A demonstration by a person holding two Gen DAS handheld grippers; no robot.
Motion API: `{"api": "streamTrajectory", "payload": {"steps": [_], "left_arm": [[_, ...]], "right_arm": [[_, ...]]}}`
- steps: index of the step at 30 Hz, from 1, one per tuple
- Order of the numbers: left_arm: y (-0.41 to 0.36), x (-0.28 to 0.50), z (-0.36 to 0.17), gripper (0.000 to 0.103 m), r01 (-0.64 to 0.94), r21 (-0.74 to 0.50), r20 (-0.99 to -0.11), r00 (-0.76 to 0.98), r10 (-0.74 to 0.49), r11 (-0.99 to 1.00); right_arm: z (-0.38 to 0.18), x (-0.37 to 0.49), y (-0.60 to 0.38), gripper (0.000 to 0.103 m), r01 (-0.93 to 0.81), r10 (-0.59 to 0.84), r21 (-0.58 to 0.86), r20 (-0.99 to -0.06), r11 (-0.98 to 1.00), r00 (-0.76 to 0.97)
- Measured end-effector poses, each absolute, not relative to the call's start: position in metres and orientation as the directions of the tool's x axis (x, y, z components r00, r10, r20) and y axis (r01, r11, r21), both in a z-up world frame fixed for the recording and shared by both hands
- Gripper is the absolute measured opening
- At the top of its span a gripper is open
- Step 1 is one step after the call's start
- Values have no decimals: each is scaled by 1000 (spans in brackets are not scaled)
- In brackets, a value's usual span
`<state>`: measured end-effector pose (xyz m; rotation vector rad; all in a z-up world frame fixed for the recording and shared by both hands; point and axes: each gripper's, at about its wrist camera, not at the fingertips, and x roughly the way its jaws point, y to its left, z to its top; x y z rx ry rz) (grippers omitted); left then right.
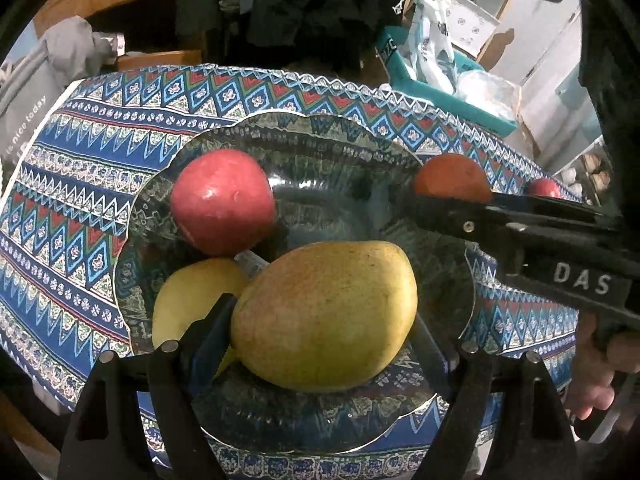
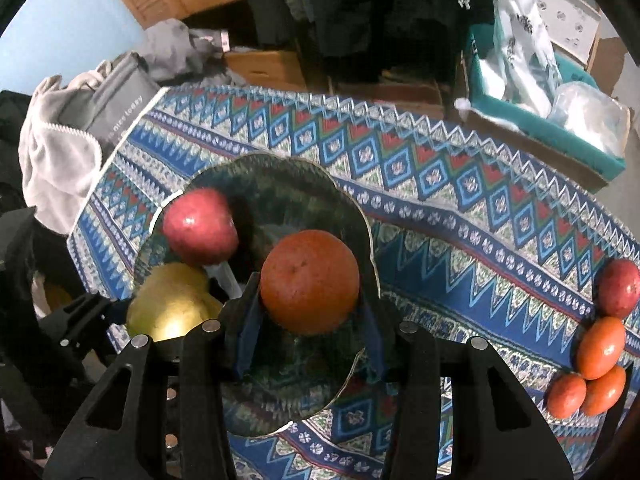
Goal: Organize fruits
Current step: 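Lower the mango into the bowl and open the left tool while the right tool releases the orange there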
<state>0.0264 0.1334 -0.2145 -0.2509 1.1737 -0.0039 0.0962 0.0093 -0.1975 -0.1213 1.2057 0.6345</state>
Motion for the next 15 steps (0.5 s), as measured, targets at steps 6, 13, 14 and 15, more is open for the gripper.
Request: {"api": "streamTrajectory", "payload": {"steps": [6,13,14,15], "left_arm": [[124,27,-220,84,-98,-173,-922,366,-126,980],[127,27,-218,83,-106,-180,-919,374,-129,978],[129,27,-217,83,-113,-178,-920,371,-124,978],[131,27,-217,83,-118,-190,-918,372,-134,975]], "right_arm": [[-211,96,9,44,-513,380,242,-907,823,181],[-219,97,8,46,-503,373,254,-916,826,150],[-218,96,8,46,-503,384,262,-911,824,154],[-218,96,8,46,-500,384,264,-911,825,153]]}}
